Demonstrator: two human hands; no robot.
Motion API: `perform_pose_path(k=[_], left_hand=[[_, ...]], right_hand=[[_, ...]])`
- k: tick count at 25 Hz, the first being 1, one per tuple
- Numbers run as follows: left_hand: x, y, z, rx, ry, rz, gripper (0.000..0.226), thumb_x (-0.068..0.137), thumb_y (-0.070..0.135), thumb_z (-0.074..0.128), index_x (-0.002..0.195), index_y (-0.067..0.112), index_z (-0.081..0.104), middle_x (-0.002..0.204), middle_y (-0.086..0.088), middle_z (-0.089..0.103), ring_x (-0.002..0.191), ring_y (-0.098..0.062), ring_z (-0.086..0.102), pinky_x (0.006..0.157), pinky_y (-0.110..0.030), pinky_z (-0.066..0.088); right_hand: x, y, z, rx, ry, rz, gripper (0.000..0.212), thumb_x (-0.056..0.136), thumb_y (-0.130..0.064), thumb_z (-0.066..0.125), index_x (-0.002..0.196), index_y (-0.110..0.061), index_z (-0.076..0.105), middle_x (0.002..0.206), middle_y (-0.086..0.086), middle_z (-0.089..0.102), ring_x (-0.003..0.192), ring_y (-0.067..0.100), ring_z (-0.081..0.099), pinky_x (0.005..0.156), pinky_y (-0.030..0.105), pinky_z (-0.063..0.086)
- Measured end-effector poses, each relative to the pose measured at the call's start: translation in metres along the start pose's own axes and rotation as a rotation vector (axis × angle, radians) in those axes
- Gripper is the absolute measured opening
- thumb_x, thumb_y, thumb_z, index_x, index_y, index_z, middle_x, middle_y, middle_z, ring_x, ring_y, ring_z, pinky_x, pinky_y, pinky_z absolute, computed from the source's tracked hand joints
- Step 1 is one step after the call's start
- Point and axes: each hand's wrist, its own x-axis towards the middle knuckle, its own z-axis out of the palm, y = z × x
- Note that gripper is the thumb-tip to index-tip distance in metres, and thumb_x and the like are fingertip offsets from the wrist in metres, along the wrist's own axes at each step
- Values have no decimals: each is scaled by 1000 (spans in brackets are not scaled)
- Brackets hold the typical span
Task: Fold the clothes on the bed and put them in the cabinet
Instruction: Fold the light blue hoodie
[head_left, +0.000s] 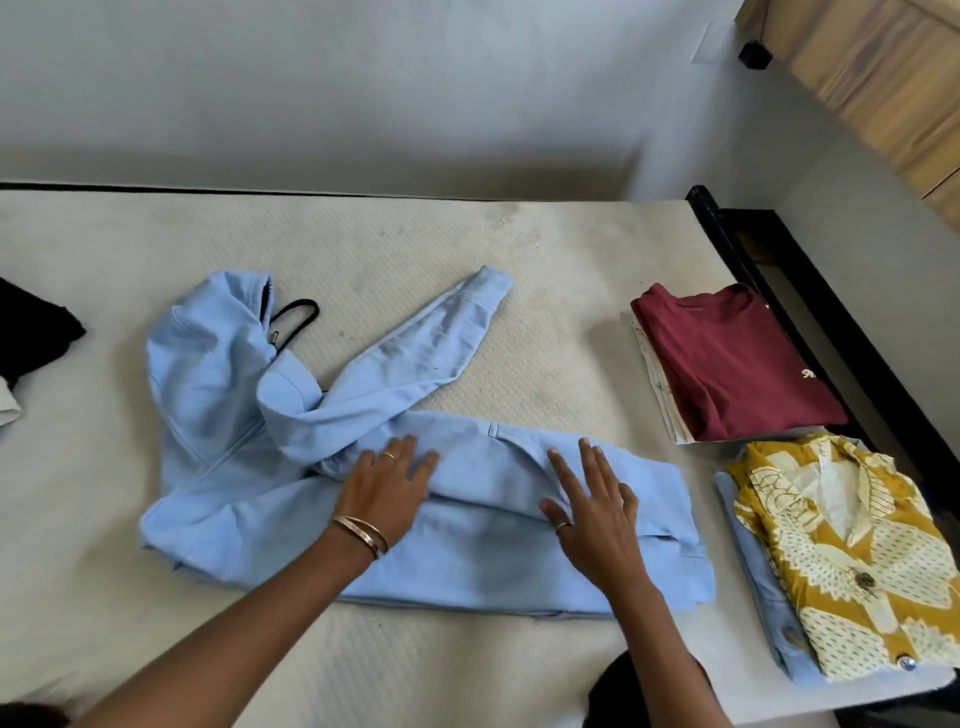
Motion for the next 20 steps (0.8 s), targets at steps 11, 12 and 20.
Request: perform_pose_path(k=[11, 12, 20], left_hand=[[8, 7, 56, -255, -177, -38, 66, 93, 62, 25, 143, 54, -18, 155, 12, -29, 143, -21, -27, 113, -56, -14], [11, 7, 48, -280, -262, -20, 68, 93, 64, 28, 142, 54, -19, 155, 12, -31, 143, -21, -28, 113, -56, -14], [8, -82, -48, -632, 512, -69, 31, 80, 25, 52, 102, 17, 71, 97, -7, 71, 90, -29, 66, 78, -35, 54]], right_hand=[[3, -14, 55, -144, -406, 168, 84, 75, -81, -14, 147, -41, -27, 157, 2, -35, 146, 23, -30, 116, 52, -16], [9, -26, 44, -232, -514, 212, 81, 82, -77, -6, 149, -37, -25, 159, 6, -30, 148, 27, -23, 116, 56, -16], [117, -192, -19, -25, -169, -124, 53, 89, -3, 49, 138, -20, 40, 144, 6, 41, 126, 29, 46, 96, 44, 44]])
